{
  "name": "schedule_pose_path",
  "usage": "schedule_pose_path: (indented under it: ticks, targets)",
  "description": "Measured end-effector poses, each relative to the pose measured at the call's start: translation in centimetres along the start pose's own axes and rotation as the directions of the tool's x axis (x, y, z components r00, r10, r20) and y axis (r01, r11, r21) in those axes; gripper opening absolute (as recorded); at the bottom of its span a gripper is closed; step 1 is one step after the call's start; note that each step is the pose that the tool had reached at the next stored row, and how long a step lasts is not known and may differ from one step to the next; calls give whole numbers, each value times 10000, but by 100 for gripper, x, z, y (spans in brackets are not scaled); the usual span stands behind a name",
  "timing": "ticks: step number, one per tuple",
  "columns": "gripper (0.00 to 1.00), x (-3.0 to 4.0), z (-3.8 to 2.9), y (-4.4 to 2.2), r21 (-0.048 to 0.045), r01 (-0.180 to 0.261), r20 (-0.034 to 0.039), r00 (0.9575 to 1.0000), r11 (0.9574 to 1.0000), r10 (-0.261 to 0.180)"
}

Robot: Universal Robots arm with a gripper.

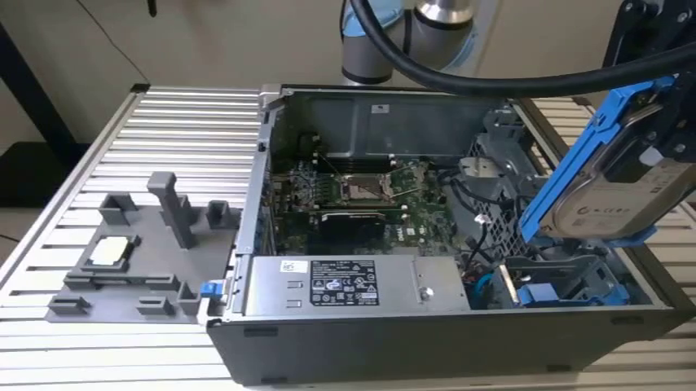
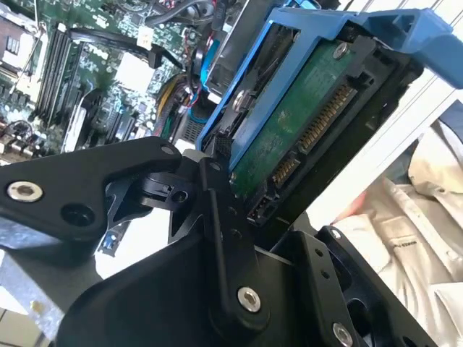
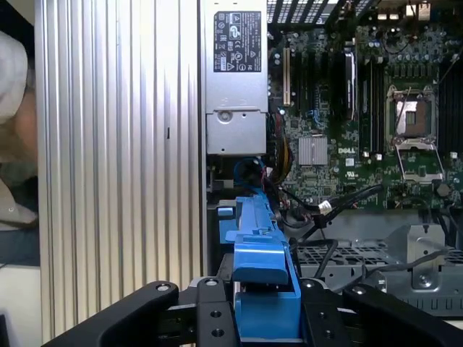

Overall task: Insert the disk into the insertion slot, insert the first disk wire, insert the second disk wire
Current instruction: 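Insert the disk into the insertion slot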

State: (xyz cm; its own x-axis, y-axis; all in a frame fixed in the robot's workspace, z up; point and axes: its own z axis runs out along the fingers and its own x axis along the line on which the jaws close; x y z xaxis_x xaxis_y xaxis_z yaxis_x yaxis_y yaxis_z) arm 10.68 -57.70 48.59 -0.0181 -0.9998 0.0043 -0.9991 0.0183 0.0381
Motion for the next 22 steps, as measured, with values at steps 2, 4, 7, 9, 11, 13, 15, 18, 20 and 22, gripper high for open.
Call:
schedule_pose_path:
  ticks: [2,4,7,9,11,13,15,18,20,22]
  targets:
    - [33,0,4,0,5,-1,2,10000,10000,1]
    - [33,0,7,0,15,0,2,10000,10000,0]
    - [33,0,12,-1,29,0,1,10000,10000,0]
    - [33,-1,16,-1,36,0,2,10000,10000,0]
    - [33,-1,18,-1,41,0,1,10000,10000,0]
    - [33,-1,22,-1,49,0,2,10000,10000,0]
    - [33,-1,32,-1,66,0,3,10000,10000,0]
    - [33,-3,44,-2,108,-1,3,10000,9999,1]
    - [33,-6,50,-2,132,-1,3,10000,9999,1]
    - [33,-8,56,-2,152,-1,5,10000,9999,0]
